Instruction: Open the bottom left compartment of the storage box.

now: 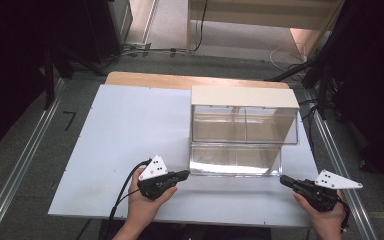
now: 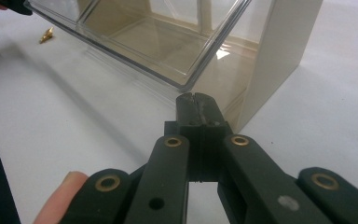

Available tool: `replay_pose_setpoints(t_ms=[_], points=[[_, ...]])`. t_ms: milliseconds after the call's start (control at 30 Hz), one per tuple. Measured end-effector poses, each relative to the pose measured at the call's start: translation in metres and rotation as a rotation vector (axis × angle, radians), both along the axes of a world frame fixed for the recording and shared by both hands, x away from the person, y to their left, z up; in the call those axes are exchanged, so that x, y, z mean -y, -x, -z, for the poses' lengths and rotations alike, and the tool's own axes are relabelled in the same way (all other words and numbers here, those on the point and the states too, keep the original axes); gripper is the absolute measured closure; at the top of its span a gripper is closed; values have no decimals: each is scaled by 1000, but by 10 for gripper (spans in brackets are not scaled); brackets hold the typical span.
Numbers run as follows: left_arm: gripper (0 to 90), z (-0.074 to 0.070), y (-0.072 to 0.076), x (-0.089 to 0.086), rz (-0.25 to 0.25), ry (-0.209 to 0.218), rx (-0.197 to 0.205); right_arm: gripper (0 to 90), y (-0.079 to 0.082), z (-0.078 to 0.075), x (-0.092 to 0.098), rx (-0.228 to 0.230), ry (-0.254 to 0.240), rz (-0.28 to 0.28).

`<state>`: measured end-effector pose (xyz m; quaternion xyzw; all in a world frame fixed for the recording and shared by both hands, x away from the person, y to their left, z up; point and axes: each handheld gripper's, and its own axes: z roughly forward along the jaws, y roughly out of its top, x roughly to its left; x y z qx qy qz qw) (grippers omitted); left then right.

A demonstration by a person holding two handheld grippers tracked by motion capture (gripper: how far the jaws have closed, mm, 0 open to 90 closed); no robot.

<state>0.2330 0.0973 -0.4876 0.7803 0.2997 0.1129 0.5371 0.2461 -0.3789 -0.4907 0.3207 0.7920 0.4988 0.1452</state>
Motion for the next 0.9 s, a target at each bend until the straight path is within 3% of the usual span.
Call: replay_pose_setpoints(t_ms=[900], points=[[900,0,0,0,0,-12,2,887,3,-4,2,4,0,-18]])
